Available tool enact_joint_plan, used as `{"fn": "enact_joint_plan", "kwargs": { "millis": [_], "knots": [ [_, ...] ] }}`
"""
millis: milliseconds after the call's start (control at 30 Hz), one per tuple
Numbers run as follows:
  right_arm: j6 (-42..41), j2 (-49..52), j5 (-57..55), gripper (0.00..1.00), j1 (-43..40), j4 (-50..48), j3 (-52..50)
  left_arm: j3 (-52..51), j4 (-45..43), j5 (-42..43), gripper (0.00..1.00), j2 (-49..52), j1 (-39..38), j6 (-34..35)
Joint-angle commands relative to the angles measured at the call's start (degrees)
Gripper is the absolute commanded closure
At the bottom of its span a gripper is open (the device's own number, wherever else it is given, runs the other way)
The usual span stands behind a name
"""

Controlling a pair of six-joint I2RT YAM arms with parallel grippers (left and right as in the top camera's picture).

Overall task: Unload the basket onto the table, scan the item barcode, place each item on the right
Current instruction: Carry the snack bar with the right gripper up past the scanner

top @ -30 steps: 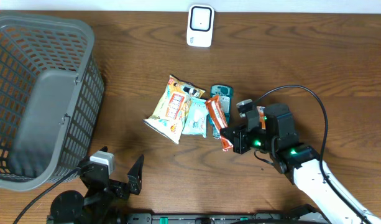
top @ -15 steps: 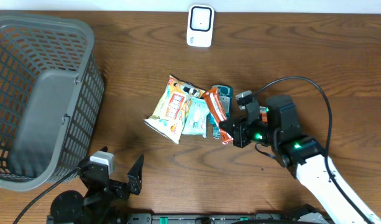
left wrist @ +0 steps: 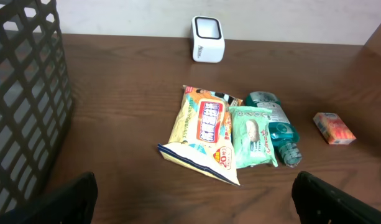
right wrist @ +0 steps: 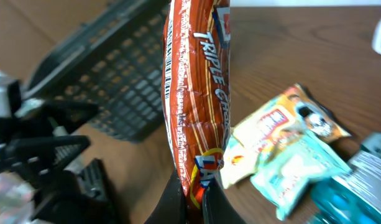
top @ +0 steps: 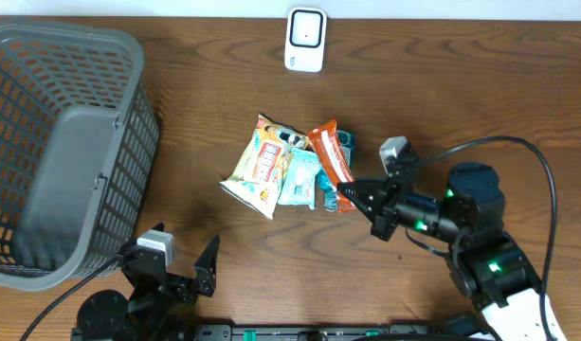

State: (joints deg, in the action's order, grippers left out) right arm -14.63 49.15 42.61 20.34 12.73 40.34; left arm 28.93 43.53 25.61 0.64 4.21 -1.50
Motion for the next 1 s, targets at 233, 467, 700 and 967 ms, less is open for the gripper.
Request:
{"fn": "enact_joint_plan", "kwargs": {
  "millis": [233, 467, 700, 967],
  "knots": [
    [14.29, 2.19, -1.95, 0.99, 0.61, 2.1, 1.05, 0.17, -0.02, 0.76, 0.02, -0.42, 0.28, 0.11],
    [14.51, 13.05, -25.92, 0.99, 2.12, -3.37, 1.07, 0.17, -0.02, 0.76, 0.02, -0.42, 0.28, 0.11],
    [16.02, 23.69, -38.56, 0.99, 3.15, -18.71, 1.09, 0.17, -0.02, 0.76, 0.02, -0.42, 0.28, 0.11],
    [26.8, 36.81, -57.72, 0.99, 3.13, -39.43, 2.6, 0.17, -0.02, 0.74, 0.02, -0.42, 0.28, 0.11]
  ]
}}
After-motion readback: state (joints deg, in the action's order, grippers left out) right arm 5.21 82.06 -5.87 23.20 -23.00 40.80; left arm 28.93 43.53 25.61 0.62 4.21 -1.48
